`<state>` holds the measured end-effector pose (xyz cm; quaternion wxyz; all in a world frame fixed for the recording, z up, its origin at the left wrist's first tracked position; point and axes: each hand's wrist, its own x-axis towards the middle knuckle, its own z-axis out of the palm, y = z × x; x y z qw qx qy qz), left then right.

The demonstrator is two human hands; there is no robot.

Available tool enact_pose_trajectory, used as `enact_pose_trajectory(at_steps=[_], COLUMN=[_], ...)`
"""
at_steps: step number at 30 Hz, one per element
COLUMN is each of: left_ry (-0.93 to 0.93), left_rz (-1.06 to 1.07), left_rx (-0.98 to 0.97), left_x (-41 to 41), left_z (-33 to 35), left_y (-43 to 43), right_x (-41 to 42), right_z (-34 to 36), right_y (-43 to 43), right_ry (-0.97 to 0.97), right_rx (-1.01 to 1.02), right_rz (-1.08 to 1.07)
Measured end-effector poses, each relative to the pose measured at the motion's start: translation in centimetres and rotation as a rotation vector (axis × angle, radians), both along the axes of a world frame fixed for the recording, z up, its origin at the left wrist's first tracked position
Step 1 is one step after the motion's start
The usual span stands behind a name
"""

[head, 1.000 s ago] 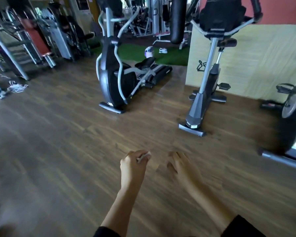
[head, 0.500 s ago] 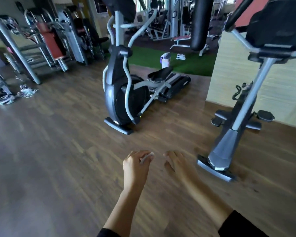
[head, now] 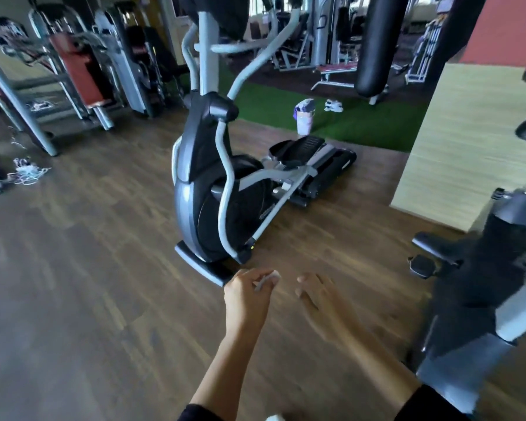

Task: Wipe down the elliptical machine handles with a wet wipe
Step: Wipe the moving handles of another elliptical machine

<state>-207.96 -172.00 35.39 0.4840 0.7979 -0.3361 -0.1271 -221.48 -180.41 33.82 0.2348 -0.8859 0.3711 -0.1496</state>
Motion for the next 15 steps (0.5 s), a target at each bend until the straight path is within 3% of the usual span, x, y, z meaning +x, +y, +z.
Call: enact_pose_trajectory(at_steps=[15], left_ry=[0.018], left_rz=[-0.077], left_rx=[0.013], left_x=[17.3], left_z=[-0.2], left_y=[-35.5], right_x=[17.1], right_z=[0.3], right_y=[-34.7], right_ry=[-0.031], right_rx=[-0.039], right_rz=[-0.106])
